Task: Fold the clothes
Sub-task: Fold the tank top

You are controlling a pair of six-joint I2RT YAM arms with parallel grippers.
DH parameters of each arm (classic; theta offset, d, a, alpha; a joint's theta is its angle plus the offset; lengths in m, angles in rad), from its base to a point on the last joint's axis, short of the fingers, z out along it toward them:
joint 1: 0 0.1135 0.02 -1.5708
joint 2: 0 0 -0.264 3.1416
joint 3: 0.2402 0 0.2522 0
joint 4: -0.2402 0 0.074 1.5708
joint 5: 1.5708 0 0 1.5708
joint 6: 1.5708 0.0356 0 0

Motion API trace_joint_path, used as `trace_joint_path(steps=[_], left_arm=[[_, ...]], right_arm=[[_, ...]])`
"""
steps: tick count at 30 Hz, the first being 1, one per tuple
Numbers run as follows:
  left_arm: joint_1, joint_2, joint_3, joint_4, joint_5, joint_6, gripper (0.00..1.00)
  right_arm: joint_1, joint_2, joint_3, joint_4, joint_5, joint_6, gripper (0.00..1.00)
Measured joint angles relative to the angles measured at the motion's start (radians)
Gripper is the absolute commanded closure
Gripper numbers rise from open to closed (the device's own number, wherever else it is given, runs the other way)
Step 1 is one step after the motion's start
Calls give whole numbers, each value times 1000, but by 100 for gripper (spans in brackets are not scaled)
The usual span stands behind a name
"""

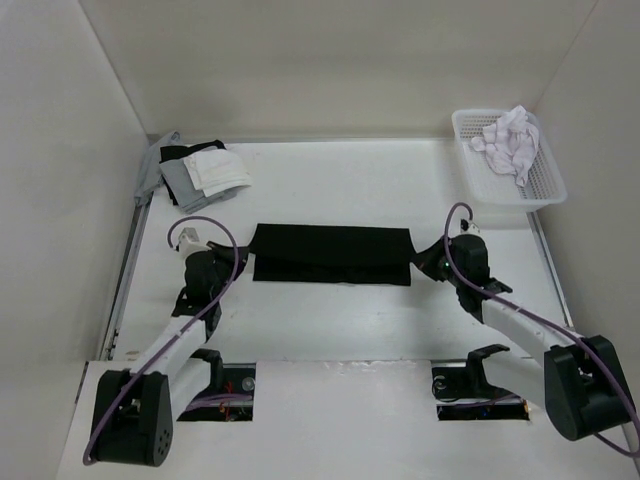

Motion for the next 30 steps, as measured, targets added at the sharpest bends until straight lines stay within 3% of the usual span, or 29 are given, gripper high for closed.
trace_joint_path(steps=[9,14,20,24,30], left_arm=[[8,-177,-104,-55,21,11,97],[52,-174,-141,-94,42,15,85],[77,-267,-116,-166,57,16,85],[-32,-238,-31,-167,26,17,85],[-381,40,97,-35,-75,10,85]], right_arm=[[8,-49,-118,-18,20,71,97],[33,-53,-152,-26,32,106,68],[27,-154,-154,-49,46,93,51],[5,-84,-126,-35,47,84,50],[4,104,-91,49,35,99,54]])
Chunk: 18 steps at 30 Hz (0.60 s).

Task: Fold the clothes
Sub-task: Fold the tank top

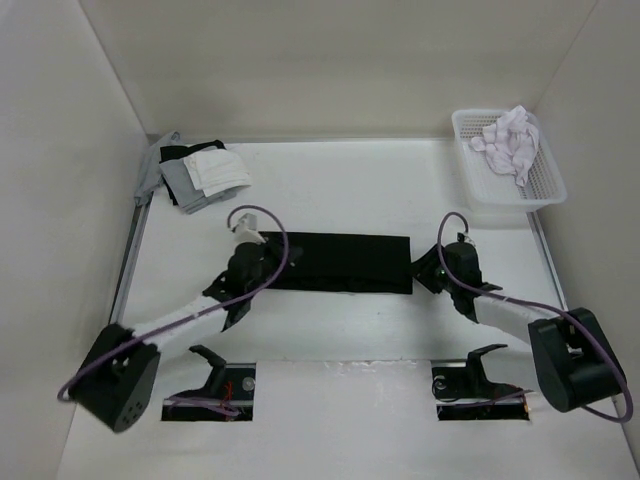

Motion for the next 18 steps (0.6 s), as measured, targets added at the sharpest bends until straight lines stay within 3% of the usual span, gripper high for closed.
trace_joint_path(steps=[7,12,18], left_arm=[[-260,459,192,190,-37,-31,88],[-302,623,223,287,-11,-80,91],[-330,647,167,377,13,-121,91]], right_arm=[[6,104,3,100,-32,54,86],[6,117,2,116,-34,79,93],[6,120,2,119,-32,85,98]])
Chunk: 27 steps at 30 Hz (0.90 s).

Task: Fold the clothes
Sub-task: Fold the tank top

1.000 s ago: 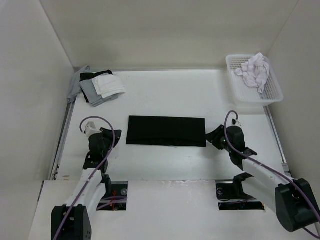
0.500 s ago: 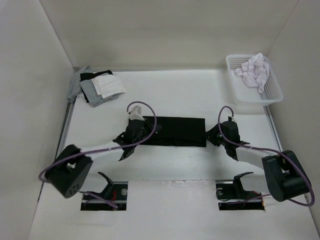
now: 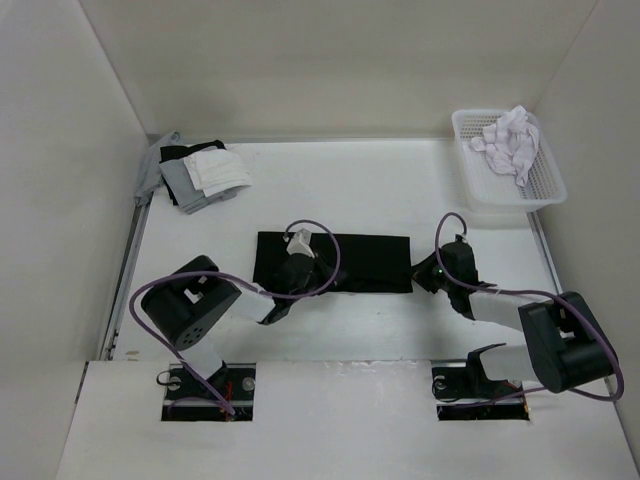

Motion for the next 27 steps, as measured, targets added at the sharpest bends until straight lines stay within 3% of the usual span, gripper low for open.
trace_joint_path(steps=[7,14,18,21,27], left_arm=[[-69,0,-109,43,-3,-40,91],[-109,-43,-143,71,-6,-66,91],[-110,-251,-197,37,-33,-63,91],[-99,-491,-215,-39,-71,-45,90],[47,-900,-223,-270,-128,10,89]], right_arm=[[7,-32,-1,-10,39,1,100],[10,-235,-1,-111,108,-24,100],[22,-375,13,-234,158,-63,100],[53,-431,63,-331,195,-98,100],[235,-381,266,-454,299,-187,100]])
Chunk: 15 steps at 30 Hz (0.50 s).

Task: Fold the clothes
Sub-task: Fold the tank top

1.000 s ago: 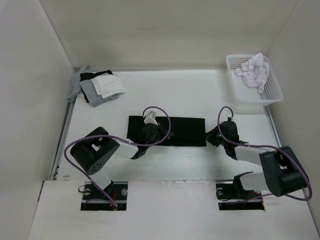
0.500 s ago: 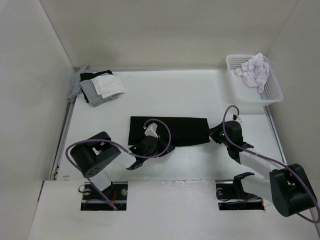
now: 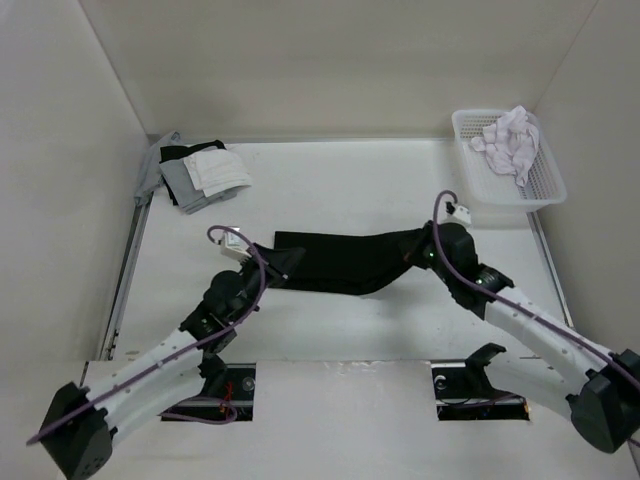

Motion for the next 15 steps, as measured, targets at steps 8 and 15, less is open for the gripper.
trace_joint_path(steps=[8,15], left_arm=[[262,-301,-19,-324,48,29,88],[458,-396,-19,-455,147,29,88]], right_arm=[[294,356,370,-72,133,-97,100],[447,768,801,-187,183,-166,99]])
